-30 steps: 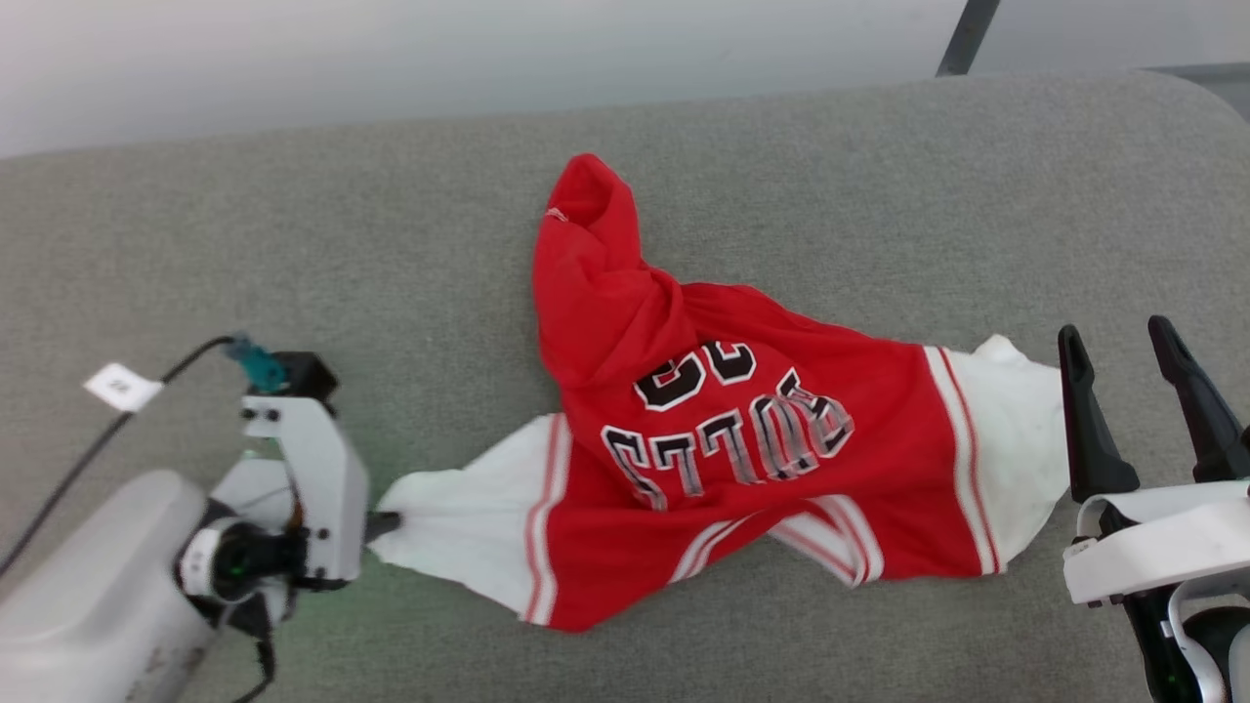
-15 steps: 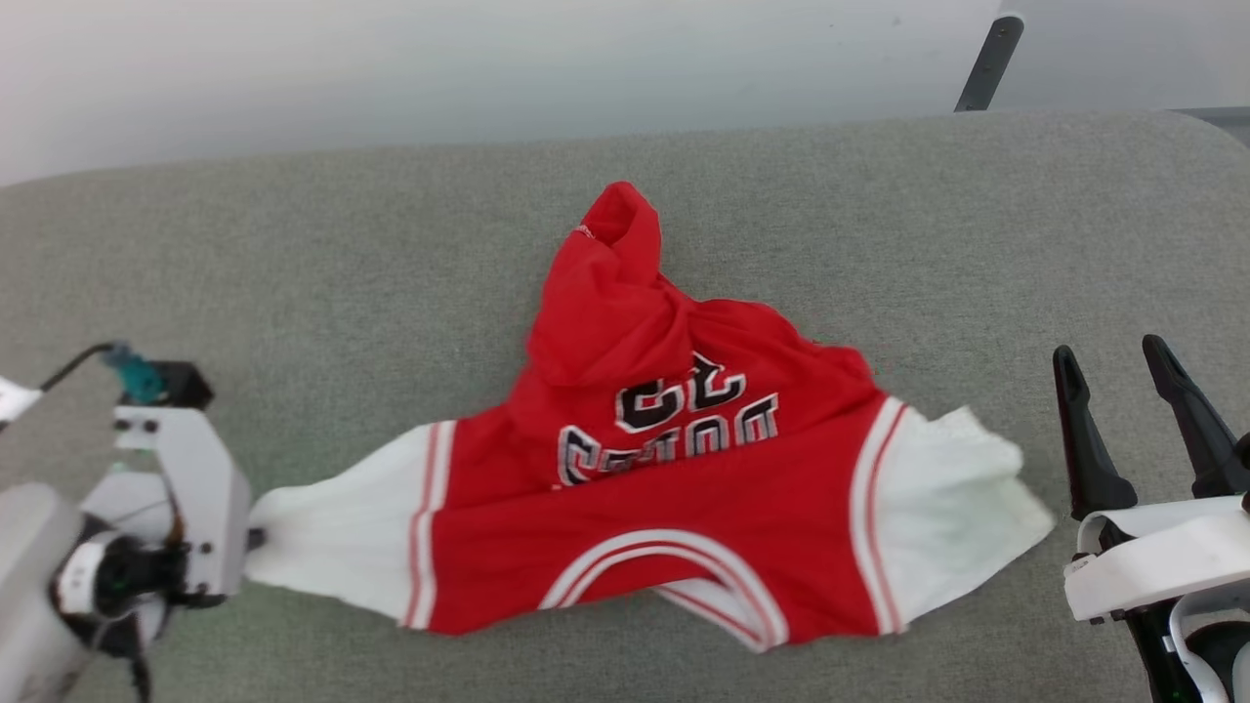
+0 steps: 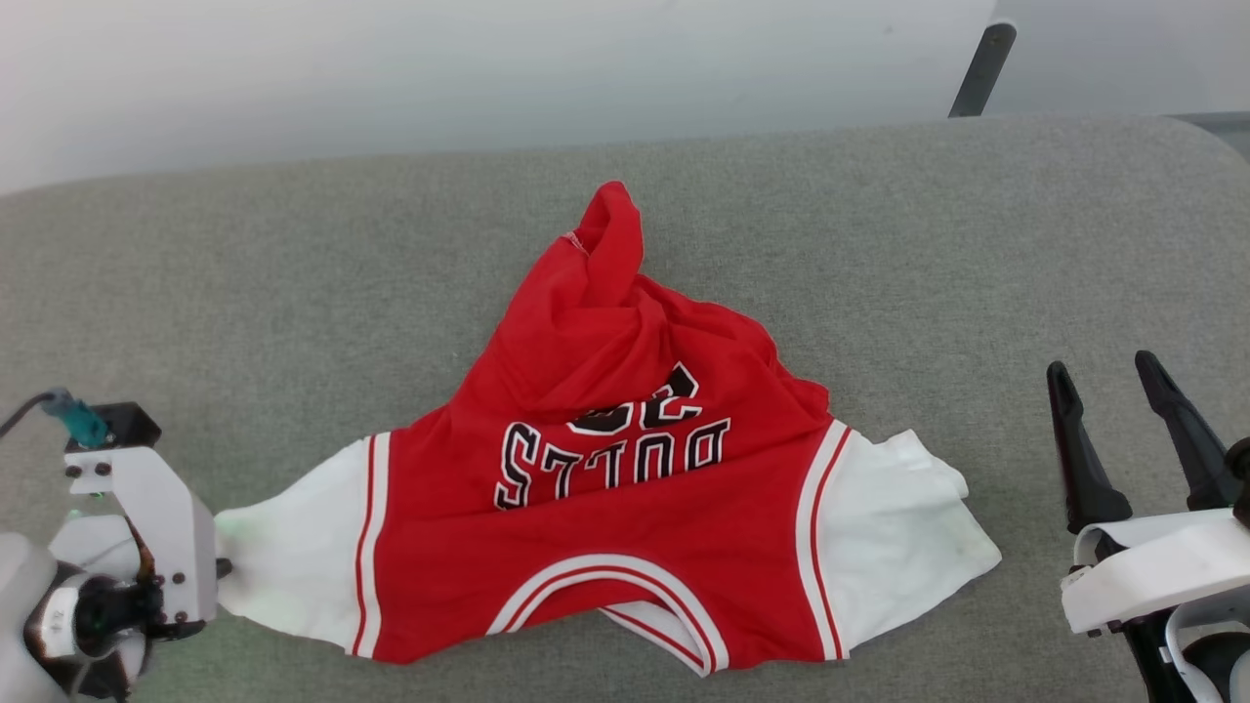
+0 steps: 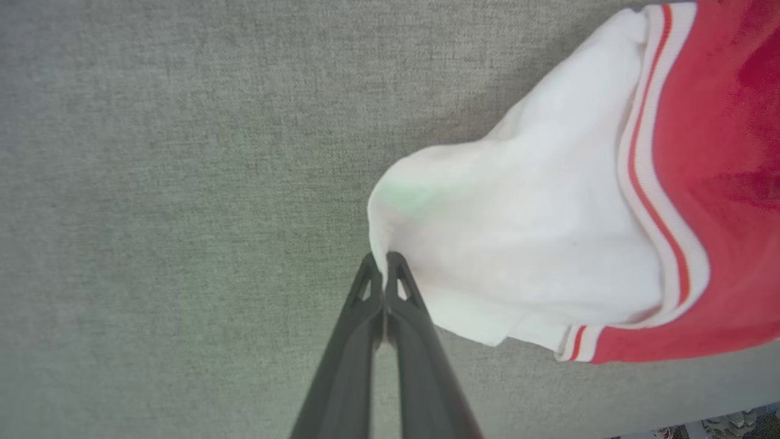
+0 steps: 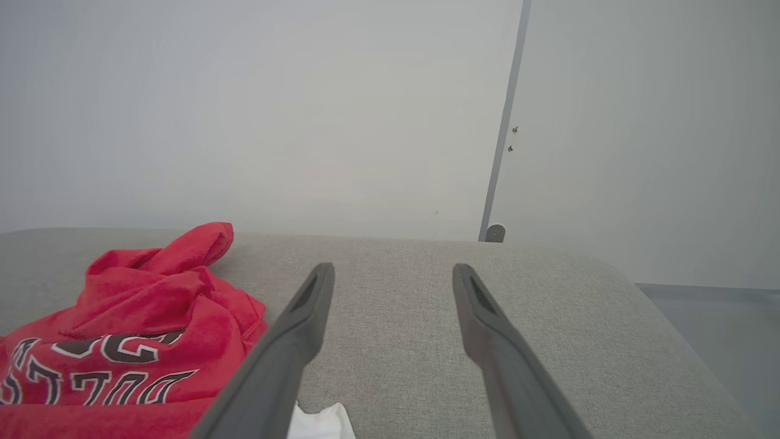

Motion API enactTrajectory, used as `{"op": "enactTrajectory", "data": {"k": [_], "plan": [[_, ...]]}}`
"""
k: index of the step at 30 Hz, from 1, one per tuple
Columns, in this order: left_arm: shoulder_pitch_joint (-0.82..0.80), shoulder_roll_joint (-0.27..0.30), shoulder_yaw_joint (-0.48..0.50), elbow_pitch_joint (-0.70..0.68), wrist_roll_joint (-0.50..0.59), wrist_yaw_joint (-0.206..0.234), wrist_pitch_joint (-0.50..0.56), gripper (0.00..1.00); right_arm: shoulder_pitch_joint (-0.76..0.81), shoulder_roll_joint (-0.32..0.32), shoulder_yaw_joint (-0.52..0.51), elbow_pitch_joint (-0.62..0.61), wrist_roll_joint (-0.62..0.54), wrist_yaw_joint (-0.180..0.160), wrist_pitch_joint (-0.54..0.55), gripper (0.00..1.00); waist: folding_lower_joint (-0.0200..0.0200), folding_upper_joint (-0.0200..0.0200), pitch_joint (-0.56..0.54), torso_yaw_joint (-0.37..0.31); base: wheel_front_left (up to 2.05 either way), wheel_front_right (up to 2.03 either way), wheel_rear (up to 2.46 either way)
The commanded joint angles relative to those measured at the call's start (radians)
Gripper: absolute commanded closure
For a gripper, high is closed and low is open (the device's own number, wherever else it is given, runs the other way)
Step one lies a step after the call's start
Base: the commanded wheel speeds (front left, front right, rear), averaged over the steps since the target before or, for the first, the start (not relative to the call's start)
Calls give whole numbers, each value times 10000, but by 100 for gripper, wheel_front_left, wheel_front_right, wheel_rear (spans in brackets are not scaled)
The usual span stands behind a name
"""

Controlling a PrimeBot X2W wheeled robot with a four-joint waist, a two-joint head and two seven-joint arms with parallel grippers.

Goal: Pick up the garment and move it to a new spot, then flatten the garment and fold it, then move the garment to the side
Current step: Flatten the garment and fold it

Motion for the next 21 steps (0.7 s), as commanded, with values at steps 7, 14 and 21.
{"op": "enactTrajectory", "data": {"k": [7, 14, 21], "plan": [[569, -364, 415, -264, -293, 218, -996, 0, 81, -74, 160, 206, -36, -10, 106, 0, 0, -1, -469, 74, 0, 0, 0], [1115, -418, 716, -825, -300, 309, -1980, 0, 247, -116, 184, 327, 30, -10, 63, 0, 0, -1, -875, 164, 0, 0, 0], [1850, -378, 1105, -1344, -196, 130, -3482, 0, 496, -132, 100, 419, 40, -10, 18, 0, 0, -1, -1305, 307, 0, 0, 0]]}}
